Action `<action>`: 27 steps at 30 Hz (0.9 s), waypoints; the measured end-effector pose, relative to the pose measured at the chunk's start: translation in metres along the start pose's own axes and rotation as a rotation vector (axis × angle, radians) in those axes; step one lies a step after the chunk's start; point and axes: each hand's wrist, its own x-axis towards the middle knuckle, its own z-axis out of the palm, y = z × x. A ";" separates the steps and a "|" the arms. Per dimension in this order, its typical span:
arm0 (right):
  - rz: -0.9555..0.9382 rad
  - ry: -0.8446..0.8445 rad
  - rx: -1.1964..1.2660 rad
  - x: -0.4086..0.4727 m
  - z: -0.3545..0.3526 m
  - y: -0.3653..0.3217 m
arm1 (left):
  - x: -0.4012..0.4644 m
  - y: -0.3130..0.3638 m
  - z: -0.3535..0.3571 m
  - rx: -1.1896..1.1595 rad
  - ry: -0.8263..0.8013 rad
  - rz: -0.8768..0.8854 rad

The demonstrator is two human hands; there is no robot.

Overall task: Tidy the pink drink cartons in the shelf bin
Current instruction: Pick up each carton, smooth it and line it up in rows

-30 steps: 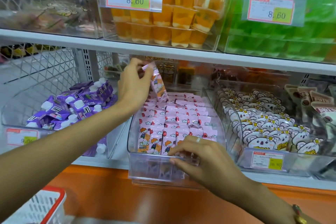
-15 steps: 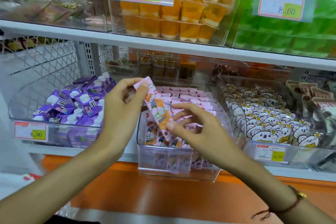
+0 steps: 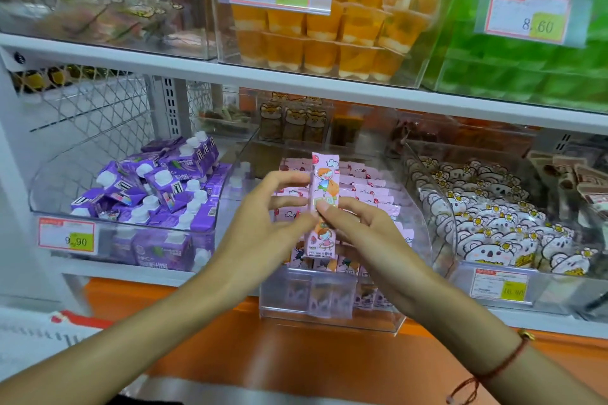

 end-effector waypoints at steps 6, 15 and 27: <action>0.006 0.006 0.181 0.002 -0.002 0.003 | -0.006 -0.005 0.012 0.282 0.019 0.181; -0.141 0.028 0.288 0.002 -0.018 -0.007 | 0.000 -0.006 0.013 0.257 -0.052 0.203; -0.150 0.088 0.211 -0.002 -0.025 -0.011 | 0.005 0.006 0.013 0.071 -0.044 0.027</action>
